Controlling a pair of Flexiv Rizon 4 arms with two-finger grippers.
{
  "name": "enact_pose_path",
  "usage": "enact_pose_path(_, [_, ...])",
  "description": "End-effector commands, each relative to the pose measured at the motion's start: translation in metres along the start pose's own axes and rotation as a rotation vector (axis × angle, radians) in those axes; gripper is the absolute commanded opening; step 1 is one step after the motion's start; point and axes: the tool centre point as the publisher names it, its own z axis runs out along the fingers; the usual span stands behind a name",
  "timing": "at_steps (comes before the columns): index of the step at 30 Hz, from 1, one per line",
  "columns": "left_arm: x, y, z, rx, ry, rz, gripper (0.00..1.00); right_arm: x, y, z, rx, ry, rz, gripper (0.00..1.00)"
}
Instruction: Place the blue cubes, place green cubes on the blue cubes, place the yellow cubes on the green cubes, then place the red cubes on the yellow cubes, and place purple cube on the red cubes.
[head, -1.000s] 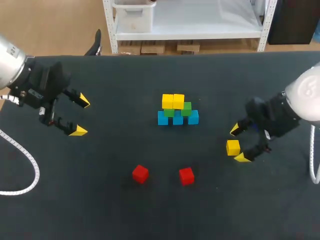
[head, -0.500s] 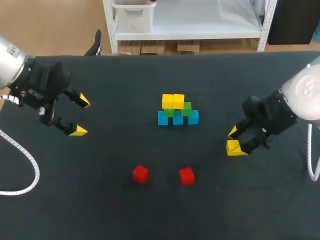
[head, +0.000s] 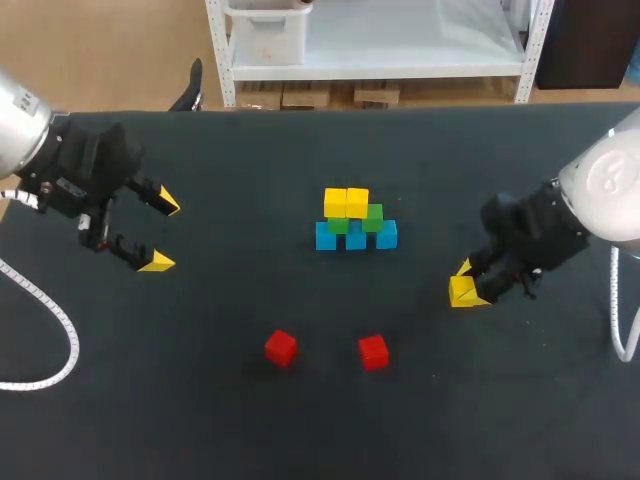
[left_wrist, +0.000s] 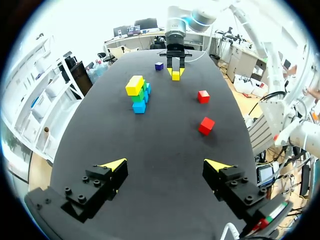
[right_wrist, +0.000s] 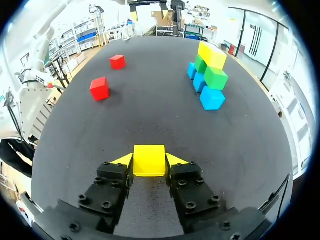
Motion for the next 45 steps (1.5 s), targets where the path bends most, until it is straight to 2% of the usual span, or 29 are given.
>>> enact_pose_path(1, [0.001,0.0,0.0,0.001,-0.003,0.003,1.0,-0.001,-0.001,-0.002,-0.007,-0.002,-0.005,0.0])
enact_pose_path(9, [0.001,0.0,0.0,0.001,-0.003,0.003,1.0,-0.022,-0.012,-0.029,-0.01,0.003,-0.019,0.0])
enact_pose_path(14, [0.001,0.0,0.0,0.001,-0.003,0.003,1.0,-0.04,-0.027,-0.048,0.014,-0.033,-0.028,0.0])
enact_pose_path(18, [0.001,0.0,0.0,0.001,-0.003,0.003,1.0,-0.054,-0.041,-0.053,0.031,-0.032,-0.048,0.0])
enact_pose_path(30, [0.001,0.0,0.0,0.001,-0.003,0.003,1.0,-0.091,-0.075,-0.04,0.041,-0.024,-0.069,0.0])
enact_pose_path(45, [0.001,0.0,0.0,0.001,-0.003,0.003,1.0,-0.116,-0.102,-0.014,0.029,-0.042,-0.059,0.0])
